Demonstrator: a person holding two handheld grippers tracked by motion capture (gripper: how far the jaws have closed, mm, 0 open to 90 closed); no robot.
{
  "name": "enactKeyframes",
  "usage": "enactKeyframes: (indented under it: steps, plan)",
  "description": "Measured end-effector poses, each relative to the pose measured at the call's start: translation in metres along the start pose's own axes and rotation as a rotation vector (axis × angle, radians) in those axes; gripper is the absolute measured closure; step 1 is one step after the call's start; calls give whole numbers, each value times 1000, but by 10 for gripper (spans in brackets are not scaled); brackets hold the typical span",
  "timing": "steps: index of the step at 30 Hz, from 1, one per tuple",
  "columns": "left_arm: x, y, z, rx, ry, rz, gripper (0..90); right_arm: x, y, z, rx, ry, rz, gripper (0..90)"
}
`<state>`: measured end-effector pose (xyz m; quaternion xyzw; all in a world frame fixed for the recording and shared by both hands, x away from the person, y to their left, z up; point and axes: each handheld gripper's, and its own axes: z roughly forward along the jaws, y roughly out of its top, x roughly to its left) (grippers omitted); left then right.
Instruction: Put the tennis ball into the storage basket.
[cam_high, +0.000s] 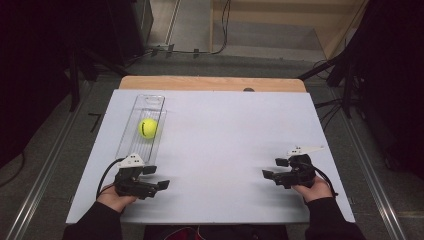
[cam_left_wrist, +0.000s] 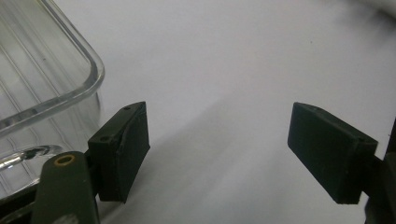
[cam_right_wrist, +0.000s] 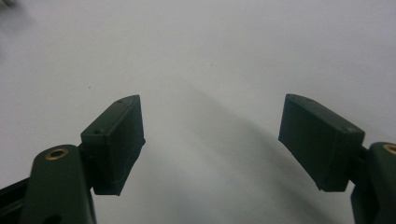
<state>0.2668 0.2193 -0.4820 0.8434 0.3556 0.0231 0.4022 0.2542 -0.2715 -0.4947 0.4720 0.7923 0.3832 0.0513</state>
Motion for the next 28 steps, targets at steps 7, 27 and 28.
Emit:
enactKeyframes:
  steps: [7,27,28]
  plan:
    - [0,0,1,-1,-2,-2,211,-1,0,0,-1,0,6,204]
    - [0,0,1,-1,-6,-2,211,0,0,0,-3,1,4,204]
    - [0,0,1,-1,-7,-3,211,0,0,0,-3,0,4,204]
